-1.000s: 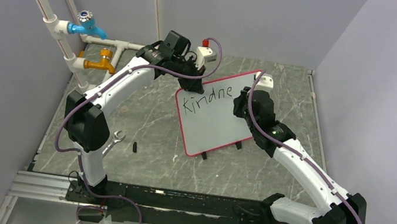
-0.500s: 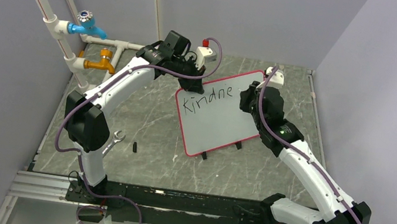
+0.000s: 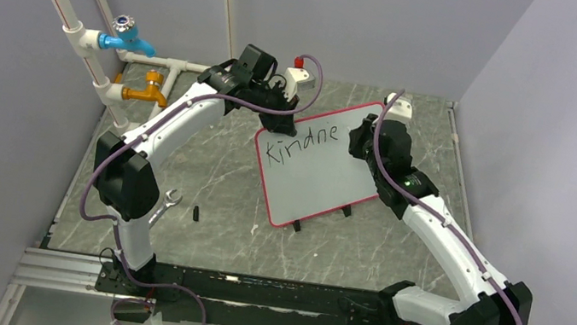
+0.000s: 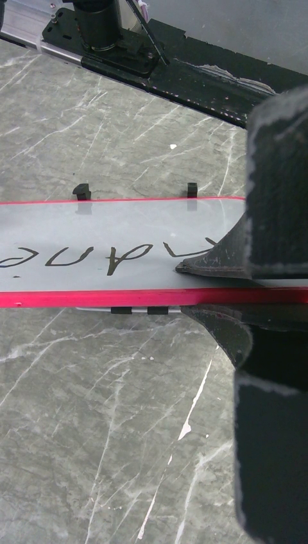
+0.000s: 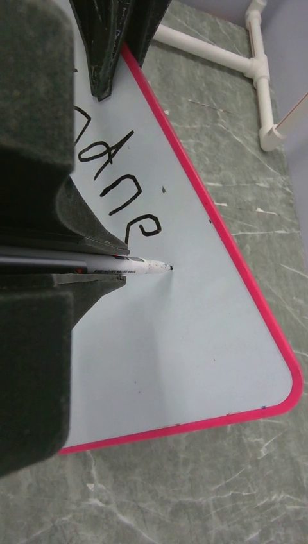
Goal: Write a sentence on the whiteboard
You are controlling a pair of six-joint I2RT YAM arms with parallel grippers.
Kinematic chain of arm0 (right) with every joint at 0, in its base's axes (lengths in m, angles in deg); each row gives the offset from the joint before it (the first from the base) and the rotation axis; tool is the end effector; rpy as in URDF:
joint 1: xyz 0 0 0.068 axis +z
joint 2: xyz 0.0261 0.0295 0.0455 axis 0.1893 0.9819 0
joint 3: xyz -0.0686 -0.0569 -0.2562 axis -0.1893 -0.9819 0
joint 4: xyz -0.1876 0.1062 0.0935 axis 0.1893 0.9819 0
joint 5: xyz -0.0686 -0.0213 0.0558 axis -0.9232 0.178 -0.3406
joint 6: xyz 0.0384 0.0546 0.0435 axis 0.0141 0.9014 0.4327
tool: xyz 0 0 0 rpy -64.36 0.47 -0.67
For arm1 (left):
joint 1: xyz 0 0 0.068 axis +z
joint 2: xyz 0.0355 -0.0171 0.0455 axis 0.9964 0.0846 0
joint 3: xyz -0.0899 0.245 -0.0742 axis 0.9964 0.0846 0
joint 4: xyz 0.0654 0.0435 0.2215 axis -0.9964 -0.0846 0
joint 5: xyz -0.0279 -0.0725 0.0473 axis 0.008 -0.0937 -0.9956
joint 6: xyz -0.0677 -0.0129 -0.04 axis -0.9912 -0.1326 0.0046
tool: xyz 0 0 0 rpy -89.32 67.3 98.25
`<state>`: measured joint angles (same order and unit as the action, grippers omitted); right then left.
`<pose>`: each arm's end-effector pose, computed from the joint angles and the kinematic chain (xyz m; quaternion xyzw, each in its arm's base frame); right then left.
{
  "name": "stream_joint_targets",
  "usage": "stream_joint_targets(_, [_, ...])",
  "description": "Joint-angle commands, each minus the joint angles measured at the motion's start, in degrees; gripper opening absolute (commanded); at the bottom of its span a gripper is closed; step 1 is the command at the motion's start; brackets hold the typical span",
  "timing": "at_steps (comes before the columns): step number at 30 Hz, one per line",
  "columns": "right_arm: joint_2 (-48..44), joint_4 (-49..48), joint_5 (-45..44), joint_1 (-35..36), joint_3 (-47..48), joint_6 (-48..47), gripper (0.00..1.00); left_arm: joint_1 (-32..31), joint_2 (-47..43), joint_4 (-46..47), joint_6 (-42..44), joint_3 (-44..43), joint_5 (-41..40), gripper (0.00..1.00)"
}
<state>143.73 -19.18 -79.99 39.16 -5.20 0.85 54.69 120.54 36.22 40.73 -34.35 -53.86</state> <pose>0.2463 0.1090 0.3315 0.0538 0.8118 0.1370 0.5651 0.3223 -0.2333 0.3283 0.4276 0.7812 -0.3188 0.3245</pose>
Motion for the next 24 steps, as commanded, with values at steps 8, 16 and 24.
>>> stream_joint_targets(8, [2.07, -4.07, 3.83, -0.34, 3.36, 0.11, 0.00, -1.26, 3.22, -7.34, 9.08, 2.77, -10.79, 0.00])
stream_joint_targets(16, [1.95, -3.93, 6.86, -0.31, 1.29, 1.43, 0.00, -1.28, 3.20, -7.40, 9.07, 2.72, -10.86, 0.00])
stream_joint_targets(24, [0.87, -3.56, 7.98, -0.25, -1.25, 2.62, 0.00, -1.36, 2.94, -7.18, 9.08, 2.99, -11.04, 0.00])
